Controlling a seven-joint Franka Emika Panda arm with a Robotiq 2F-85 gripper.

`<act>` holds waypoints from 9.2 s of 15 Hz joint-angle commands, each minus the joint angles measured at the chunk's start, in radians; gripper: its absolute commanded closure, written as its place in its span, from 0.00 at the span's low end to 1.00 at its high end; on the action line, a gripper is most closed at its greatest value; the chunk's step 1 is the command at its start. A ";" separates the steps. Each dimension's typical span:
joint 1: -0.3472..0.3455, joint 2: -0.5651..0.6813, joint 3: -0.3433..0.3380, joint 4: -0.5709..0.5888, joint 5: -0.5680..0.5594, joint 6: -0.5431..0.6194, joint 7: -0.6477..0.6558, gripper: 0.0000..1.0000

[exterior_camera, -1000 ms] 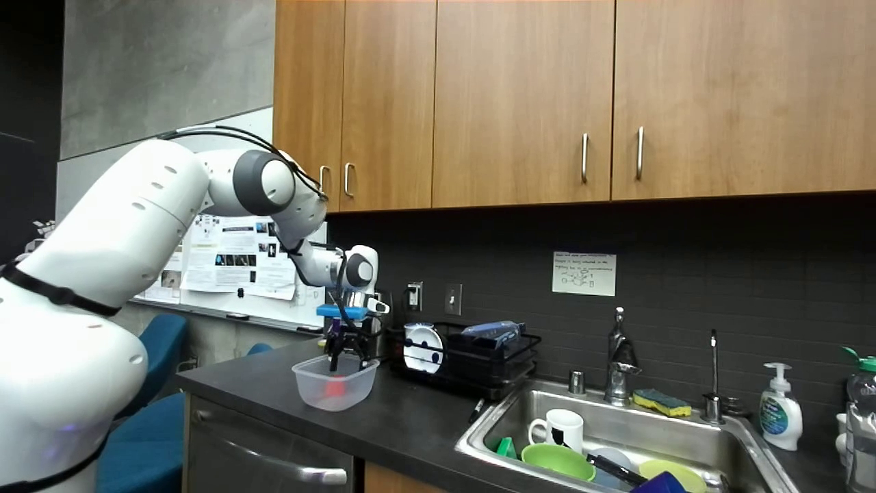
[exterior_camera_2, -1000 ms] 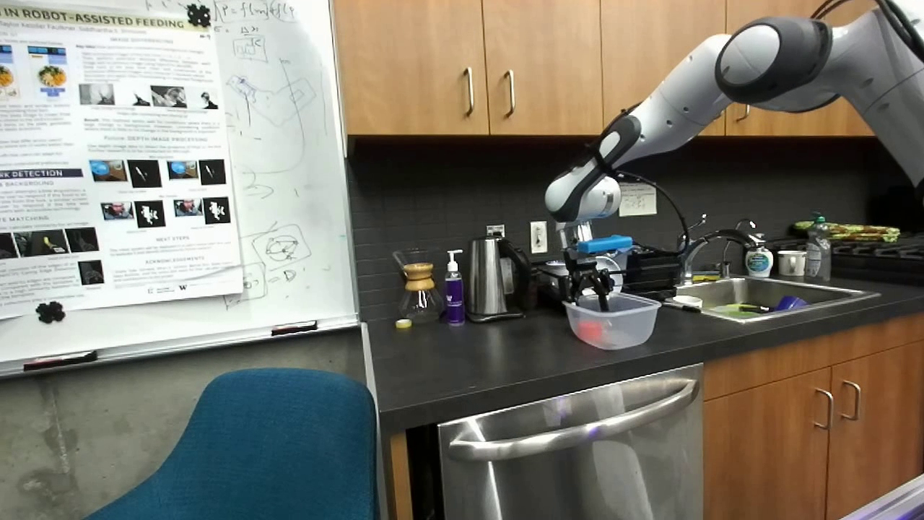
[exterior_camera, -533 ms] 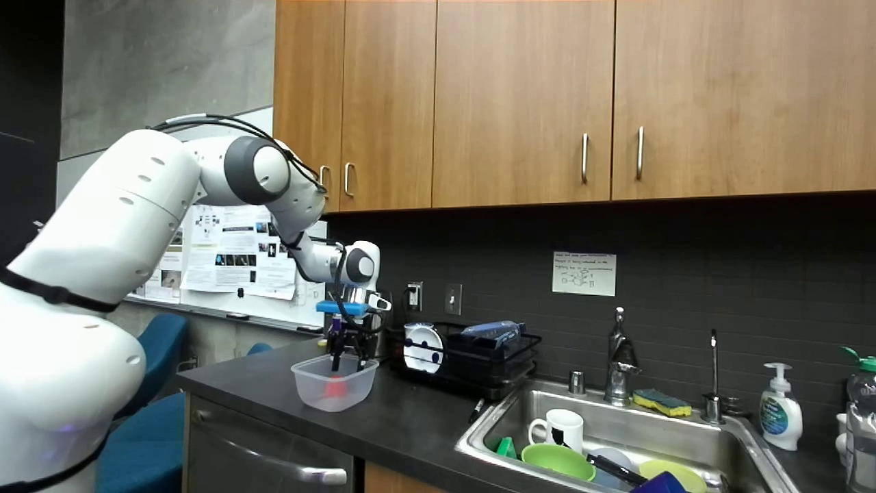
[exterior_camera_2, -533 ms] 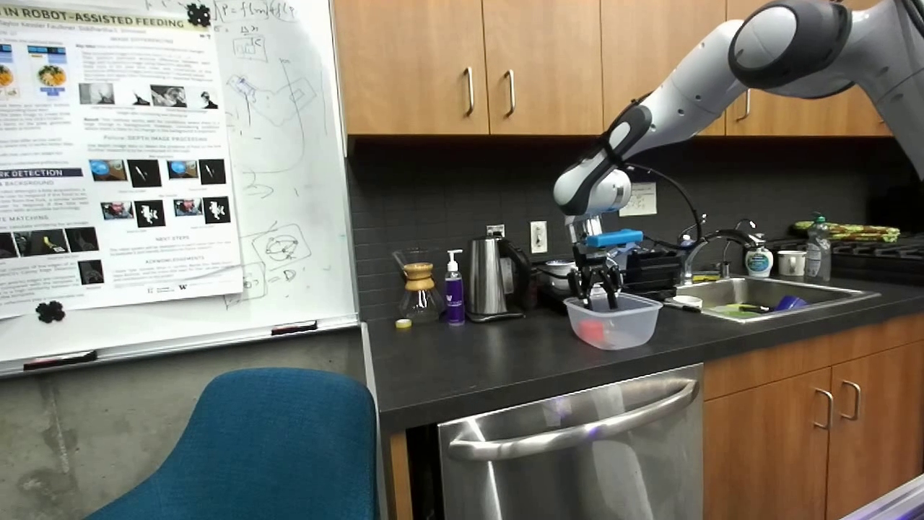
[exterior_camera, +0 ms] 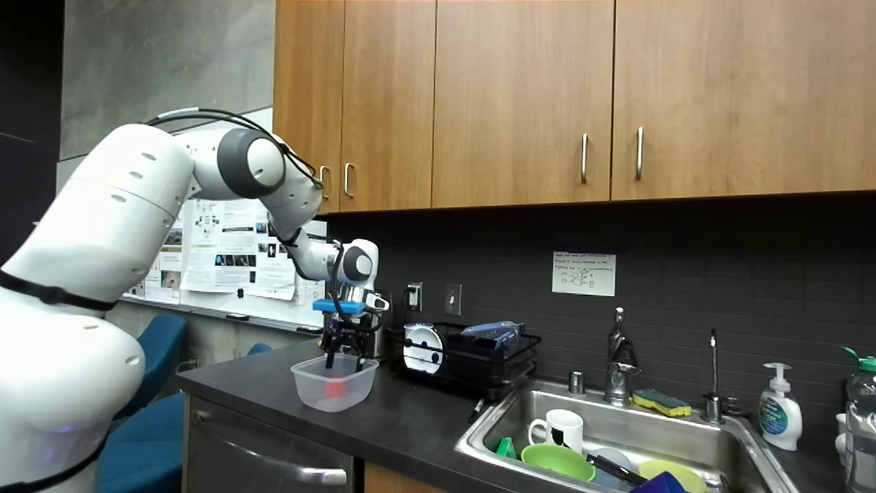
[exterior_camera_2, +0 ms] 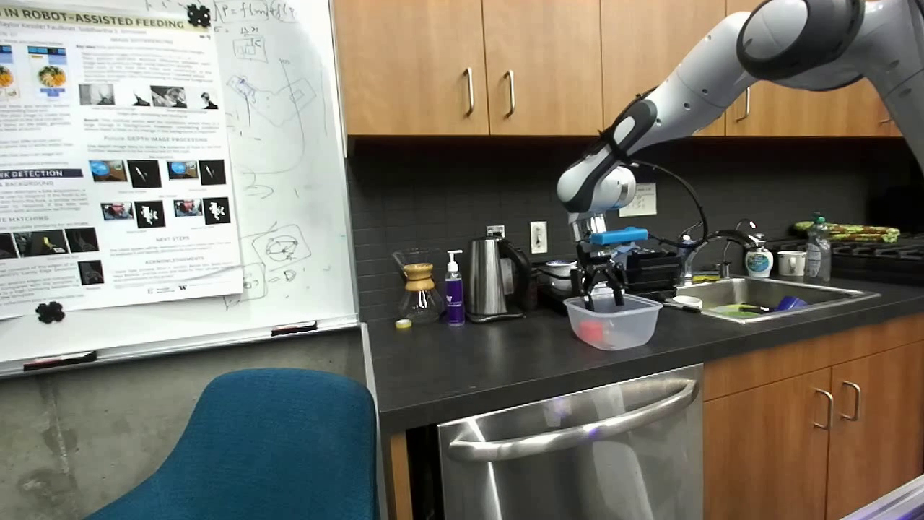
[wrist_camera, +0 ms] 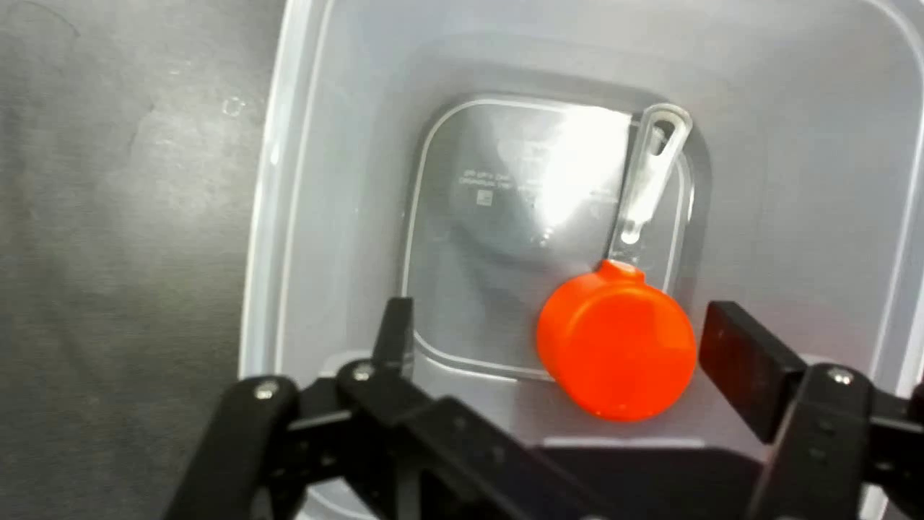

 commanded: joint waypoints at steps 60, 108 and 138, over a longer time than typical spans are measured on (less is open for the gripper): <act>0.058 0.039 0.038 -0.013 0.014 0.011 -0.011 0.00; 0.045 0.117 0.069 0.153 0.174 -0.086 -0.031 0.00; -0.019 -0.038 0.026 0.059 0.092 -0.112 -0.090 0.64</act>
